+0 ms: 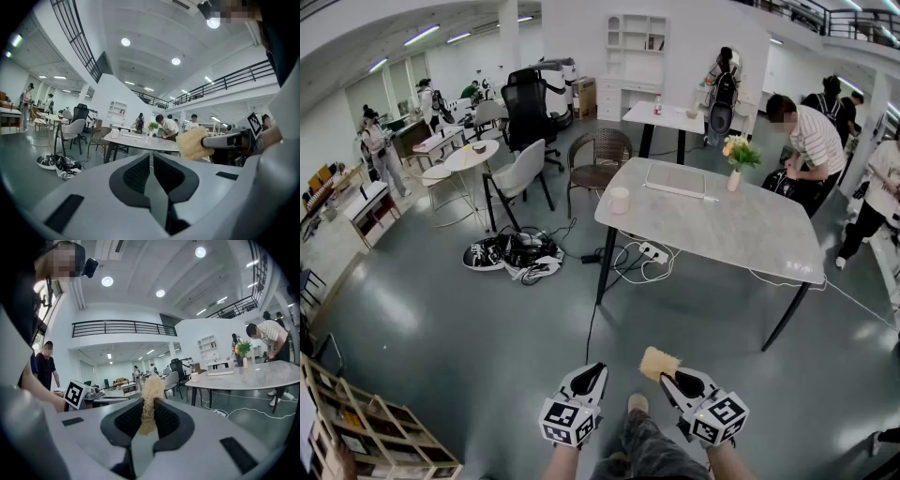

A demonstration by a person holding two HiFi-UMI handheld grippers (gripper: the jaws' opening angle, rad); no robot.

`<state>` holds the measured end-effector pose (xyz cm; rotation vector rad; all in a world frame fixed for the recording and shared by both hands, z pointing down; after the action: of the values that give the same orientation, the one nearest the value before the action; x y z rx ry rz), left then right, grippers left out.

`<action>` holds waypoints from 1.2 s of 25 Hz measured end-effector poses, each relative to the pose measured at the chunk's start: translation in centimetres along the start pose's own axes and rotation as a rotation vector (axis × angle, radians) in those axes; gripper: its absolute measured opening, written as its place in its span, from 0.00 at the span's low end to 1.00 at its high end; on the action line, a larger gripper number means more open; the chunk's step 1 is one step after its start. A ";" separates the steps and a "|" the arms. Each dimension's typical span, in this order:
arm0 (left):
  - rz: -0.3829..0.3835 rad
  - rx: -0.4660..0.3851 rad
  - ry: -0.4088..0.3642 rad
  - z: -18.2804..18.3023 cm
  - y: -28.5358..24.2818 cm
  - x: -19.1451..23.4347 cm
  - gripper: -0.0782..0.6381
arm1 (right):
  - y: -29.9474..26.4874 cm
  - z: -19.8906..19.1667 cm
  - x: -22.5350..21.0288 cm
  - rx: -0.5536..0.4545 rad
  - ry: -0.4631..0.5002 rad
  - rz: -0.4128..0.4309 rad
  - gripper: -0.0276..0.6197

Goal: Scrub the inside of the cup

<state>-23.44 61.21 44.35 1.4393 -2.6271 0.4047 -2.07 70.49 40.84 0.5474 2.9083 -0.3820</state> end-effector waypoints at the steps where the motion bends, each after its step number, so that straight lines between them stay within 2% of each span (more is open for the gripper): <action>1: 0.001 0.001 0.000 0.0 -0.2 0.4 0.16 | -0.6 0.1 -0.2 0.002 0.000 0.003 0.14; 19: 0.018 0.004 -0.012 4.0 -10.7 6.7 0.16 | -10.9 4.4 -7.9 0.039 0.067 0.070 0.14; 30: 0.052 0.018 -0.015 6.1 -18.1 9.6 0.16 | -15.5 6.0 -15.0 0.054 0.028 0.092 0.14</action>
<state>-13.31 42.44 43.88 1.3879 -2.6842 0.4262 6.59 49.81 41.52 0.6972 2.8937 -0.4443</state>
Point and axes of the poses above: the fingertips, and each gripper's own axes: y backward along the fingers, x to its left, z out of its top, the point moved 8 cm from there along y, backward along the fingers, and after that the axes turned 3 degrees about -z, right-handed, at the moved point
